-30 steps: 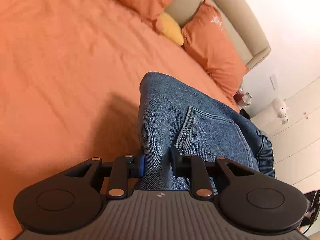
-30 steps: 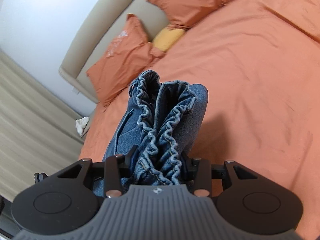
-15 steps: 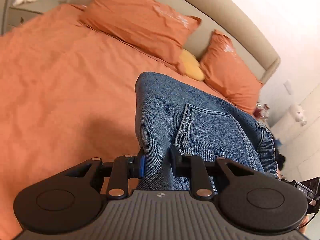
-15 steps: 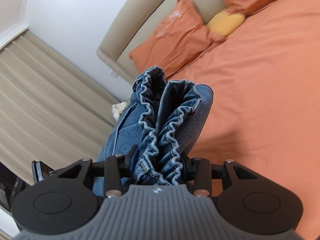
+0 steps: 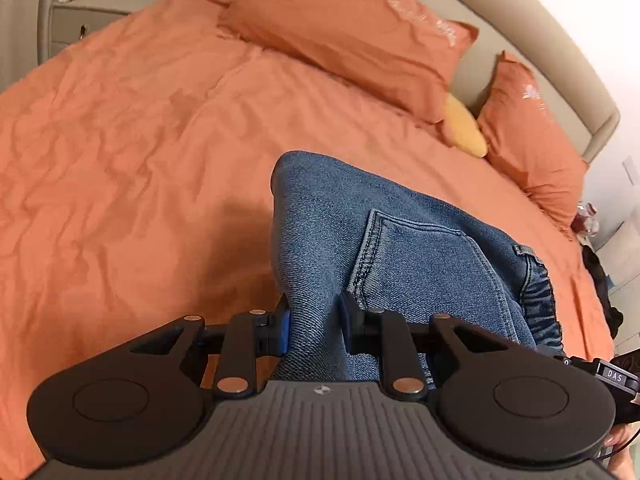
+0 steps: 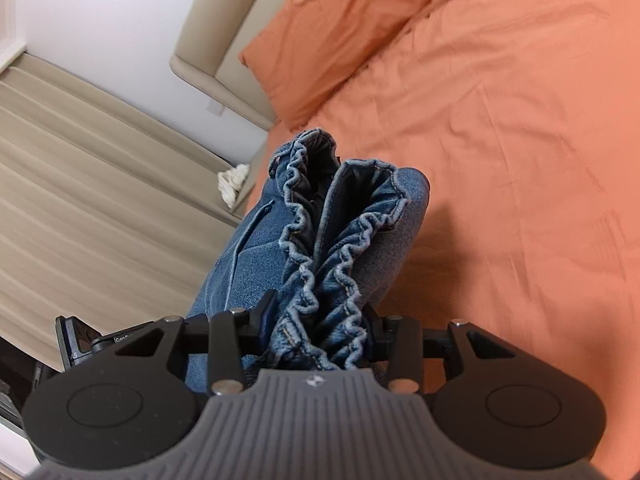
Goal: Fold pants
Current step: 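Lower the folded jeans onto the bed and open both tools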
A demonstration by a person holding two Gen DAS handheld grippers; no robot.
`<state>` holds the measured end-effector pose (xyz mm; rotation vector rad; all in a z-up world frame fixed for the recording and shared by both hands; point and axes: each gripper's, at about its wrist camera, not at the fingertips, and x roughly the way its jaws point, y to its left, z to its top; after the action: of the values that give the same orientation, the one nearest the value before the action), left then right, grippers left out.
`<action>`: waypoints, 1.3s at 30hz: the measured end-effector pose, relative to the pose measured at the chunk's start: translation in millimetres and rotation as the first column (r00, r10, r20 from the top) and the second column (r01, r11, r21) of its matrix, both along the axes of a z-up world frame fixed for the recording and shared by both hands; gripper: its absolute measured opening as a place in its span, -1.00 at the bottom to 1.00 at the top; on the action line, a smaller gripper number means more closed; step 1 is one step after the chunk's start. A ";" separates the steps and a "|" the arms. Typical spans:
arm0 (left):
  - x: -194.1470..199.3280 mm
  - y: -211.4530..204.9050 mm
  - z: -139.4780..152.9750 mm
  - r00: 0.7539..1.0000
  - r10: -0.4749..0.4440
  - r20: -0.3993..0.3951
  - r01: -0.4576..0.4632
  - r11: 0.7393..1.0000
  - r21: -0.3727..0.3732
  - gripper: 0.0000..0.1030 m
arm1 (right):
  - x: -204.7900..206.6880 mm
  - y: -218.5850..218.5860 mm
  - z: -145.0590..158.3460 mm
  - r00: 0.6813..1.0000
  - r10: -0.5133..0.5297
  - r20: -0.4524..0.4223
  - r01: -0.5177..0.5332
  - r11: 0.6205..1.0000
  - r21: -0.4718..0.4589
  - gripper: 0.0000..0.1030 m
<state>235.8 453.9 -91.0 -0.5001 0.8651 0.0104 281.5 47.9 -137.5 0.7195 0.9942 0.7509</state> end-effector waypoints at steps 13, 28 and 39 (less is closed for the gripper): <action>6.0 12.7 -70.0 0.992 -0.110 -0.064 0.114 0.990 0.078 -0.48 | 14.0 19.5 -69.2 0.992 0.056 -0.111 -0.069 0.991 -0.118 -0.24; -31.3 -50.1 -2.0 0.991 -0.085 -0.100 0.123 0.863 0.491 0.12 | -13.3 11.5 6.3 0.997 0.071 0.038 -0.051 0.919 -0.390 0.30; -108.9 -119.6 121.8 0.990 -0.098 0.104 0.022 0.825 0.565 0.40 | -100.5 -8.7 148.3 0.864 0.271 0.424 0.026 0.817 -0.576 0.52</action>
<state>127.0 334.3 30.8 0.0869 0.7059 0.1715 181.0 39.2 10.8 -0.0747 0.7345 0.6559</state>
